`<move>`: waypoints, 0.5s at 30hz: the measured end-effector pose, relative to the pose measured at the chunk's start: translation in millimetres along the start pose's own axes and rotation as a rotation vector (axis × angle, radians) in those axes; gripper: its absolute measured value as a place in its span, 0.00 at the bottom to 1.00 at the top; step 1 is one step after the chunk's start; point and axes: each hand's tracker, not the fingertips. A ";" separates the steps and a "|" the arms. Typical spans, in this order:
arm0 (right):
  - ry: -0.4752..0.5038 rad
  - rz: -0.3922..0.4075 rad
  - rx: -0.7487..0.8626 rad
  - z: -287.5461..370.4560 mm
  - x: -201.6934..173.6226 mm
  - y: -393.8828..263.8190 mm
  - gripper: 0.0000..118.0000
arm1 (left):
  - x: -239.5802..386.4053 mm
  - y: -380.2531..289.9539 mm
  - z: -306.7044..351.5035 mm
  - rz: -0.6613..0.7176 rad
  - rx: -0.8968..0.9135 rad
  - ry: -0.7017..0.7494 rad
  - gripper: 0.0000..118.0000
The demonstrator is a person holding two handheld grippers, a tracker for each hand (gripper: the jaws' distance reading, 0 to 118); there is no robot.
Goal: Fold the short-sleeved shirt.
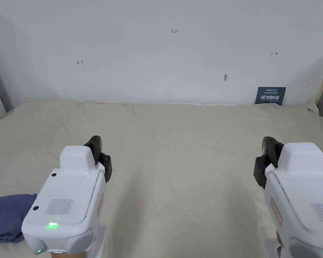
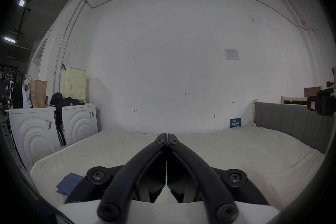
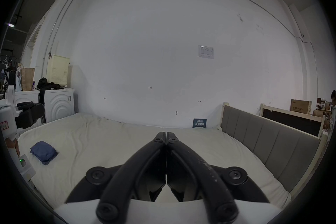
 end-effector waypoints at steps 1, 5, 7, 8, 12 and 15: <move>-0.001 0.001 0.000 0.7 -0.7 0.7 0.02 | 0.2 -0.1 -0.1 -0.002 -0.001 -0.001 0.00; 0.000 0.000 0.002 1.1 -1.4 1.7 0.02 | 0.9 -0.6 0.7 -0.004 -0.006 -0.008 0.00; 0.000 0.002 0.003 1.3 -1.8 2.1 0.02 | 0.7 -1.2 0.8 -0.002 -0.008 -0.008 0.00; 0.001 0.002 0.004 1.3 -1.9 2.2 0.02 | 0.7 -1.3 0.9 0.000 -0.009 -0.008 0.00; 0.001 -0.001 0.005 2.3 -1.9 2.7 0.02 | 0.9 -1.6 1.4 -0.001 -0.013 -0.008 0.00; 0.001 -0.002 0.005 2.9 -1.7 3.1 0.02 | 0.8 -1.5 2.4 -0.004 -0.012 -0.007 0.00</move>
